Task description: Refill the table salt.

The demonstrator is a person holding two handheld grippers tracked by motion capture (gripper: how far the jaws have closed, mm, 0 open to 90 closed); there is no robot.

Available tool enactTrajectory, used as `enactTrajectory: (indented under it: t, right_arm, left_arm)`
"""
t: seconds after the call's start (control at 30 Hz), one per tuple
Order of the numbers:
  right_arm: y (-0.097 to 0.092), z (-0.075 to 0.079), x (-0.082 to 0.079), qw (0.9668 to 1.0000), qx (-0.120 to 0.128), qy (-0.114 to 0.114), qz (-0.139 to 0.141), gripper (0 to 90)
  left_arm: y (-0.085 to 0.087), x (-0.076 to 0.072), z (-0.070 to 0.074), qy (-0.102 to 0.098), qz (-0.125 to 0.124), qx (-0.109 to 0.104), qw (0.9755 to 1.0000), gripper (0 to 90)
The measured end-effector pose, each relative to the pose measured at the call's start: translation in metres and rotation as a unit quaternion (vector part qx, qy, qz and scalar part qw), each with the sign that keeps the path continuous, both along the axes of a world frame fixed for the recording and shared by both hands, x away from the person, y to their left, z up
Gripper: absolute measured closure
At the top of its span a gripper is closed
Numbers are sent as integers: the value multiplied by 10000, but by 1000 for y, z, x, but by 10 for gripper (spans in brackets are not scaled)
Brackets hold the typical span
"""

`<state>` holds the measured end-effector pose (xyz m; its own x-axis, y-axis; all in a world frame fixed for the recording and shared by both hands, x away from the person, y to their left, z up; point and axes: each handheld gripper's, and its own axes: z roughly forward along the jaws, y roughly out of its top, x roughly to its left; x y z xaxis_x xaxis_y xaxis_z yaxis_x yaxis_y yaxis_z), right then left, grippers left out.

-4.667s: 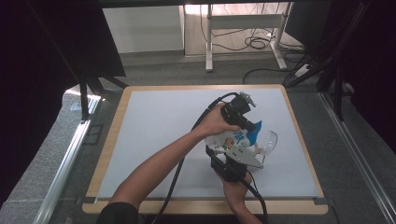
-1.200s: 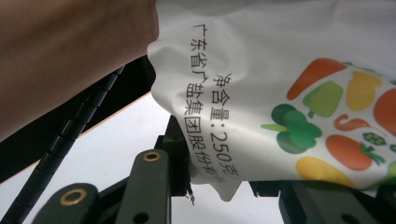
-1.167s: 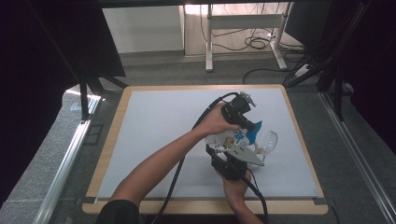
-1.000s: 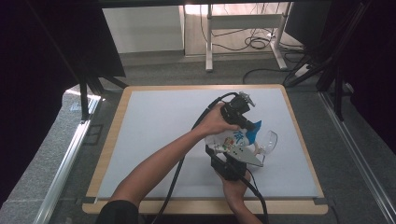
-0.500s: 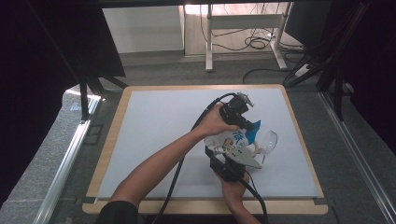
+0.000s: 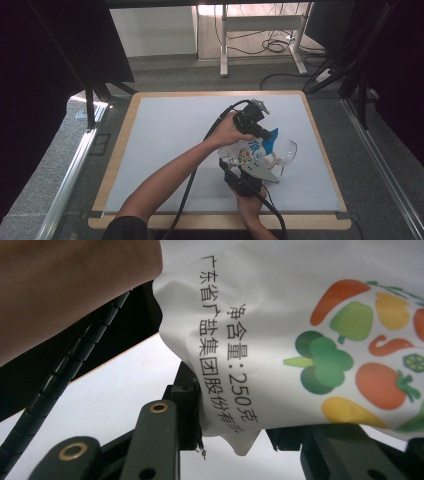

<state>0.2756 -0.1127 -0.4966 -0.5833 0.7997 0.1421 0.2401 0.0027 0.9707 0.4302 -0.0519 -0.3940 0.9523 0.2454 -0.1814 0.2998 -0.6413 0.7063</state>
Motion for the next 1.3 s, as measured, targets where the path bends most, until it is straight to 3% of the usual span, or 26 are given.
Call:
enactTrajectory:
  t: [0.33,0.73,1.1,1.3]
  right_arm:
    - [1,-9,-1,9997,-233,60,75,630]
    - [-3,-17,0,9979,-567,282,151,618]
    - [-7,-21,-1,9952,-887,380,191,601]
    - [-7,-24,1,9914,-1191,472,278,576]
  left_arm:
    - [11,-1,-1,6,76,-88,9999,900]
    - [23,-5,0,-2,149,-279,9995,900]
    - [35,-8,2,-28,235,-444,9987,900]
    - [40,-10,1,-30,255,-492,9985,900]
